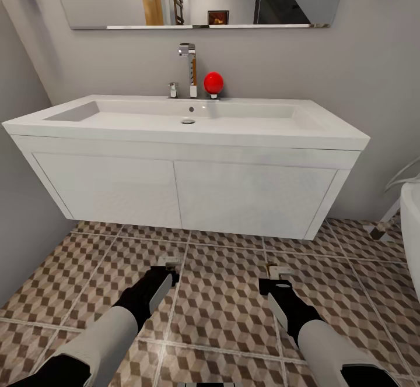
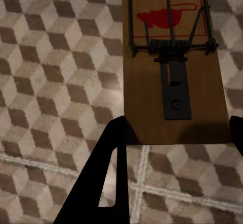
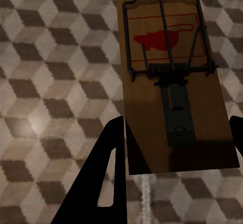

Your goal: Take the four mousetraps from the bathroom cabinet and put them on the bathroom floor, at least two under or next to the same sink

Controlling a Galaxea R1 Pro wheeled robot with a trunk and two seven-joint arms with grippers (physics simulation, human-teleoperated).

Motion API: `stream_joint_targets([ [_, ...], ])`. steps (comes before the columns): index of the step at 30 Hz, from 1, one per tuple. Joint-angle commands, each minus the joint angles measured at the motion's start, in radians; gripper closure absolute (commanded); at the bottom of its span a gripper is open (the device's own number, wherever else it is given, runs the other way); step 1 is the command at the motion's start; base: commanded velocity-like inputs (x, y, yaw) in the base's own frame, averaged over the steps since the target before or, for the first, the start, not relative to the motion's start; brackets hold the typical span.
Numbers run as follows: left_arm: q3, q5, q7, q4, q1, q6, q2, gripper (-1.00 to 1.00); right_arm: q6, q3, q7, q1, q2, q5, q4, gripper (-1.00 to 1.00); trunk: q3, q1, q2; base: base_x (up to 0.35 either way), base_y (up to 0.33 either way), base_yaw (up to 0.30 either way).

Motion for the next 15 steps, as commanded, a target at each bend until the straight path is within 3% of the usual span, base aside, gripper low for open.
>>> stream_joint_targets([
  [1, -0.008, 0.007, 0.013, -0.006, 0.0, 0.003, 0.0, 1.0, 0.006, -0.002, -0.003, 0.0, 0.0, 0.0, -0.002, 1.0, -0.001, 0.0, 0.0, 0.0, 0.0, 0.0],
  [9, -0.013, 0.0, 0.026, -0.106, 0.0, 0.001, -0.001, 1.0, 0.006, -0.002, -0.003, 0.0, 0.0, 0.001, -0.002, 1.0, -0.001, 0.0, 0.0, 0.0, 0.0, 0.0],
  [13, -0.013, 0.0, 0.026, -0.118, 0.0, -0.009, -0.002, 1.0, 0.006, -0.002, -0.003, 0.0, 0.0, 0.001, -0.002, 1.0, -0.016, 0.002, -0.001, 0.0, 0.0, 0.0],
  [15, -0.013, 0.001, 0.027, -0.112, 0.0, -0.044, -0.002, 1.0, 0.006, -0.002, -0.003, 0.0, 0.0, 0.001, -0.002, 1.0, -0.024, 0.003, -0.002, 0.0, 0.0, 0.0],
])
